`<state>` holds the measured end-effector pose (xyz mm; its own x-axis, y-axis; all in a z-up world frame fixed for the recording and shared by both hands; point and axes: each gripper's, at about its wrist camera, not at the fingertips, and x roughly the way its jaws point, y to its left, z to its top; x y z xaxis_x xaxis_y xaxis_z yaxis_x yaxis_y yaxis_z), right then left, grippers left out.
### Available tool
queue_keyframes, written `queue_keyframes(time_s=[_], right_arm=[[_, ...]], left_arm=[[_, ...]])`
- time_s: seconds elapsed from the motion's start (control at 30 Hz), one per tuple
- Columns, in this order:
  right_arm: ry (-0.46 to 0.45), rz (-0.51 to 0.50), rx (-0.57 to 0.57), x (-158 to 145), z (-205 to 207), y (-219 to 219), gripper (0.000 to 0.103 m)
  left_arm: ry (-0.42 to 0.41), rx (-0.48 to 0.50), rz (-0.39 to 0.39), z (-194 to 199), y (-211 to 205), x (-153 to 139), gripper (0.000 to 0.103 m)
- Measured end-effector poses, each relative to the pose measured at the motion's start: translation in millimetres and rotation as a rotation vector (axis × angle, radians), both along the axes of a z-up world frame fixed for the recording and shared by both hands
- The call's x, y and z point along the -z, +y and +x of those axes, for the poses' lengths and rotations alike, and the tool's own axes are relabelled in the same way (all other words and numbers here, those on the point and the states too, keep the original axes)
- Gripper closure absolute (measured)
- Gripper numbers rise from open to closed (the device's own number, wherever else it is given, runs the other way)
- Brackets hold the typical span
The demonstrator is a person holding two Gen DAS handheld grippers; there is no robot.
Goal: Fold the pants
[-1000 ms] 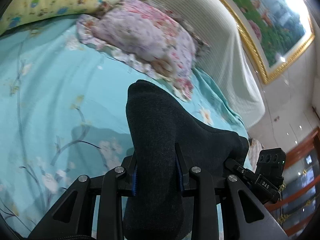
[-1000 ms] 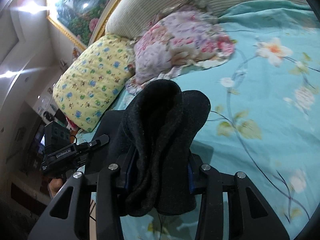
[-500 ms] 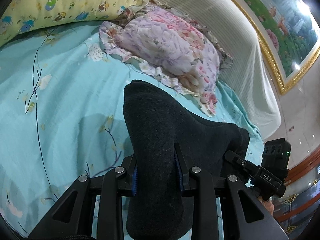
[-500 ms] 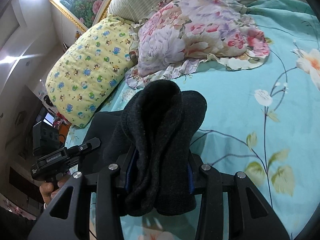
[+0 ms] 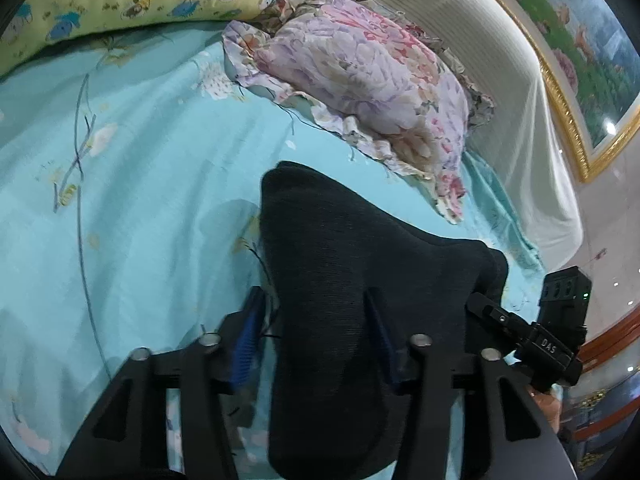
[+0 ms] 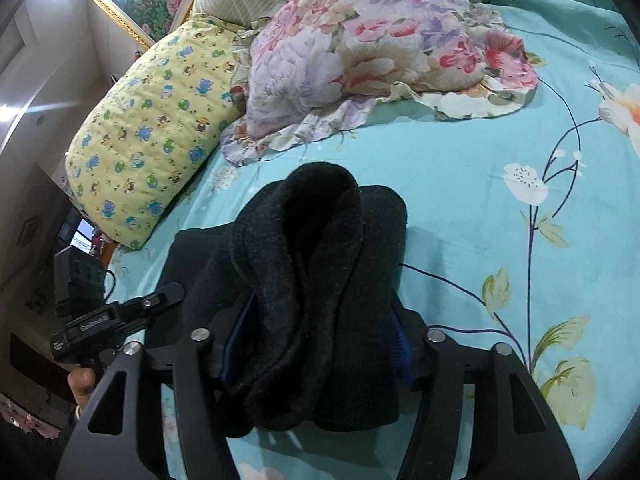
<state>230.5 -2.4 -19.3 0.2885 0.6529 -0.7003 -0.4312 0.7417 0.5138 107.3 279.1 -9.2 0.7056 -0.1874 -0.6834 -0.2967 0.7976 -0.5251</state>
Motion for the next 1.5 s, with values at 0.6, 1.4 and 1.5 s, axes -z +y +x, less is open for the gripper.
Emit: queue_keyframes(time_s=[0.6, 1.4, 1.5], right_arm=[[-0.033, 0.013, 0.067, -20.1, -11.4, -16.1, 0.015], [-0.337, -0.13, 0.017, -62.6, -103.2, -10.2, 0.011], [-0.356, -0.152, 0.003, -60.7, -110.7, -6.9, 0.01]], left_arm=[[0.011, -0.031, 0.061, -18.3, -5.5, -14.8, 0.03], [-0.02, -0.067, 0.296, -73.1, -54.3, -40.0, 0.021], [-0.003, -0.061, 0.337, -78.3, -62.3, -38.0, 0.021]])
